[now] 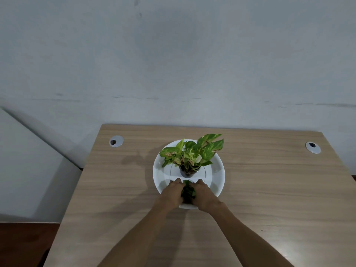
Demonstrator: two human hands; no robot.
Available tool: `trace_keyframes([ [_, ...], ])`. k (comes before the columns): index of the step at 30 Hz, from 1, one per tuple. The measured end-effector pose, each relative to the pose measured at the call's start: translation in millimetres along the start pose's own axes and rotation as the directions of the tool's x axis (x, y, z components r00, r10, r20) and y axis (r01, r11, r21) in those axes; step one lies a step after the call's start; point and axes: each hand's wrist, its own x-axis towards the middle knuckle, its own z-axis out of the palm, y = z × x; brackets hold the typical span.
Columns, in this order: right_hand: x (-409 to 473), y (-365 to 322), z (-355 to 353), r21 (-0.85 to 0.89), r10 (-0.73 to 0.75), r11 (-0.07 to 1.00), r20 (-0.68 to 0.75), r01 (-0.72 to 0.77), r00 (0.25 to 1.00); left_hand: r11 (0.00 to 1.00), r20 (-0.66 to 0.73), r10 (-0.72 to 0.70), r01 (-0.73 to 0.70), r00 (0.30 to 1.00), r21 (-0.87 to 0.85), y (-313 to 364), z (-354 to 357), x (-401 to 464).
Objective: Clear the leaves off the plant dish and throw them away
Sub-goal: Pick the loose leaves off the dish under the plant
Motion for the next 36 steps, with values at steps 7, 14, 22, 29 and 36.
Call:
trace_keyframes([
  [7, 5, 12, 15, 0.054, -0.039, 0.997, -0.146, 0.048, 0.988, 1.0, -0.148, 0.021, -0.022, 0.989, -0.005, -1, 12, -3],
  [14, 6, 15, 20, 0.067, -0.081, 0.993, -0.176, 0.095, 0.981, 0.997, -0.198, 0.001, -0.018, 0.98, -0.081, 2, 16, -7],
  [22, 8, 18, 6, 0.181, 0.002, 0.983, -0.162, 0.028, 0.987, 0.959, -0.26, -0.102, 0.025, 0.96, -0.284, 2, 6, -12],
  [29, 7, 12, -24, 0.188, 0.002, 0.982, -0.172, 0.031, 0.985, 0.953, -0.293, -0.086, -0.007, 0.952, -0.302, 5, -26, -13],
  [36, -15, 1, -53, 0.214, -0.065, 0.97, -0.229, 0.115, 0.971, 0.946, -0.312, -0.041, -0.064, 0.949, -0.319, 14, -55, -24],
])
